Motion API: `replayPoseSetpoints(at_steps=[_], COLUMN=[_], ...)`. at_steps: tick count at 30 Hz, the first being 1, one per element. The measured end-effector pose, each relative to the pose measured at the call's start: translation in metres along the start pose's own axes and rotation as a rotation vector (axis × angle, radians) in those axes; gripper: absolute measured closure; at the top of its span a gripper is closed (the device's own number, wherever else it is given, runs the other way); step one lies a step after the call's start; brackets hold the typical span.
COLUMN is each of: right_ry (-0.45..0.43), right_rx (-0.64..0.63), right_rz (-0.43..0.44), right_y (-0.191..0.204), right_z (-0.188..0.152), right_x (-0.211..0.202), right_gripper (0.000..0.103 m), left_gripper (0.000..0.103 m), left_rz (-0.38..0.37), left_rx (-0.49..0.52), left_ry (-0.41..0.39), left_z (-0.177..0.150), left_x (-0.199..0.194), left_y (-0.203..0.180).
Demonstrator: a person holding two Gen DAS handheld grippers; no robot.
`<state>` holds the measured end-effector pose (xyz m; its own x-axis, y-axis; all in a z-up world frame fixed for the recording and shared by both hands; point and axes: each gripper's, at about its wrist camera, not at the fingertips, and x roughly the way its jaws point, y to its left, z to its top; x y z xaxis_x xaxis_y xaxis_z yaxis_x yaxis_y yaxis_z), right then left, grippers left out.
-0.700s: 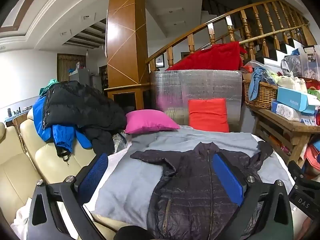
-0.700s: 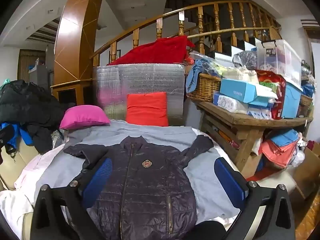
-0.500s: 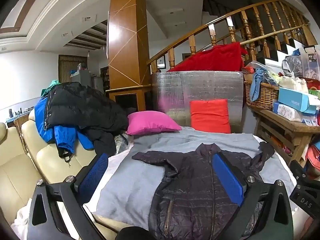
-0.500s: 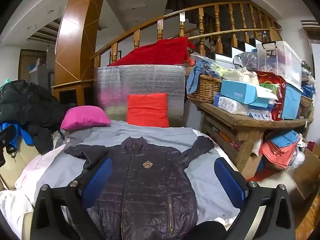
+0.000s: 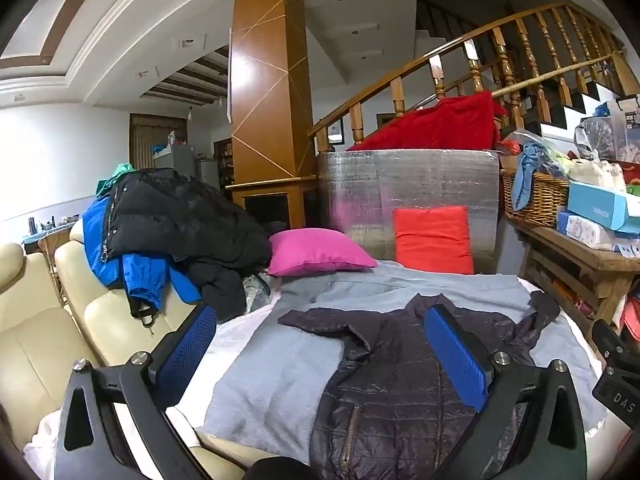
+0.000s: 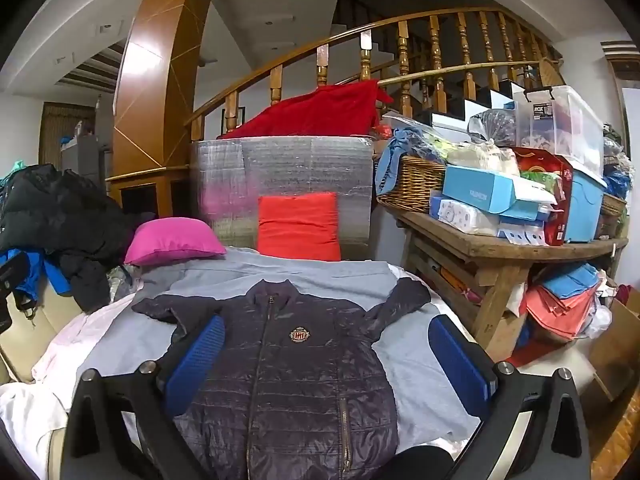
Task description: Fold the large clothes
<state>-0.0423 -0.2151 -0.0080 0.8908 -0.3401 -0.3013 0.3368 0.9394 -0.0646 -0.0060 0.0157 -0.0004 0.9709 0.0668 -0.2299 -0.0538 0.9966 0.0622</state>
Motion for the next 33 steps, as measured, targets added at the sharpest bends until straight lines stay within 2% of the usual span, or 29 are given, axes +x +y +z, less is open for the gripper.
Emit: replayPoseSetpoints(at_steps=[7, 21, 28, 33], right_ry=[0.006, -0.006, -0.005, 0.011], right_rx=[-0.022, -0.061, -0.064, -0.051], right_rz=[0.019, 0.045, 0.043, 0.036], right_y=[0.013, 0.034, 0.036, 0.032], right_z=[0.001, 0.006, 0.007, 0.005], right_x=[0.002, -0.003, -0.003, 0.001], right_gripper=[0.0, 0.0, 0.0, 0.0], left_gripper=[0.0, 0.0, 0.0, 0.0], left_rz=[0.064, 0.134, 0.143, 0.114], left_rx=[-0.037, -0.115, -0.124, -0.104], left_ry=[-0.006, -0.033, -0.017, 0.024], left_z=[0.001, 0.0, -0.005, -0.011], left_x=[-0.002, -0.01, -0.008, 0.001], left_y=[0.026, 0.068, 0.076, 0.068])
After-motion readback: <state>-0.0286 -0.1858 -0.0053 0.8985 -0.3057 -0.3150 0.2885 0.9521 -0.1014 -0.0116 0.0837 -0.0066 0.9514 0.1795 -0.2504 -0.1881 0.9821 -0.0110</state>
